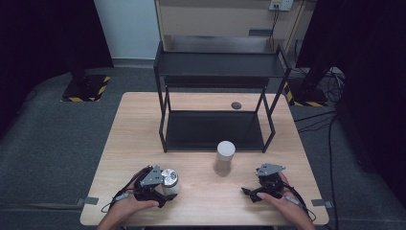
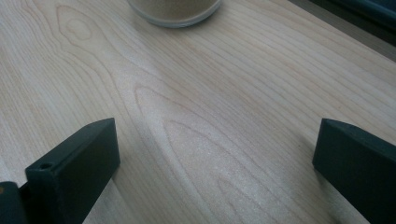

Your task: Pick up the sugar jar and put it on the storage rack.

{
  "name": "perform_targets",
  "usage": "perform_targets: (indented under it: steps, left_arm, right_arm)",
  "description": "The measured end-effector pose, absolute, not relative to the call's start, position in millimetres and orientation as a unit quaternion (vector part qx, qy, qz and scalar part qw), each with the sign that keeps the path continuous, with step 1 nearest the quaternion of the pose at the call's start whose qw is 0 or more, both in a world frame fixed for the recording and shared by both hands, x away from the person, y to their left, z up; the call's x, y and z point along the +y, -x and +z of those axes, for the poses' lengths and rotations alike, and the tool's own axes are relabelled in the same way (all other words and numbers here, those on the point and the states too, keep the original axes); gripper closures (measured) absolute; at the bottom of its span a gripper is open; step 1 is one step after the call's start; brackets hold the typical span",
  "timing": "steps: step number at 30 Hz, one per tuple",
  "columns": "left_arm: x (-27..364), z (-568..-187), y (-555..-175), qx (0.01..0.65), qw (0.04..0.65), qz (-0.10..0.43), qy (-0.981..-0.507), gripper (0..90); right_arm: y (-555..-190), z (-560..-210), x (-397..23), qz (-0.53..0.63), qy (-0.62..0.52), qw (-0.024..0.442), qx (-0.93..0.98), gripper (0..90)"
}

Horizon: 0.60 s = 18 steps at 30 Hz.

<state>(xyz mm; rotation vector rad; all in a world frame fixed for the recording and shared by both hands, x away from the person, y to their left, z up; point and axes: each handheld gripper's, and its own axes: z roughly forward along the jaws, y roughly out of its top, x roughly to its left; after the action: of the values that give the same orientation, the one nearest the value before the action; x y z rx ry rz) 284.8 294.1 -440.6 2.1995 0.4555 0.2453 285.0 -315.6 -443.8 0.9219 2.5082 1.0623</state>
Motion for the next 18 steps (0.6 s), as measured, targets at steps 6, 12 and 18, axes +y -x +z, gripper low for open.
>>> perform_targets:
  steps: [6,12,18]
  left_arm:
    - [296.7,-444.2,-288.0,0.181,0.437,0.084,-0.877,29.9]
    - [292.4,-439.8,-286.9,0.176,0.433,0.091,-0.879,30.0]
    - [283.6,-432.3,-295.1,0.163,0.433,0.097,-0.881,30.1]
  right_arm:
    - [-285.0,-443.8,-315.6,0.366,-0.318,0.133,0.864,1.0]
    - [-285.0,-443.8,-315.6,0.366,-0.318,0.133,0.864,1.0]
    - [-285.0,-443.8,-315.6,0.366,-0.318,0.133,0.864,1.0]
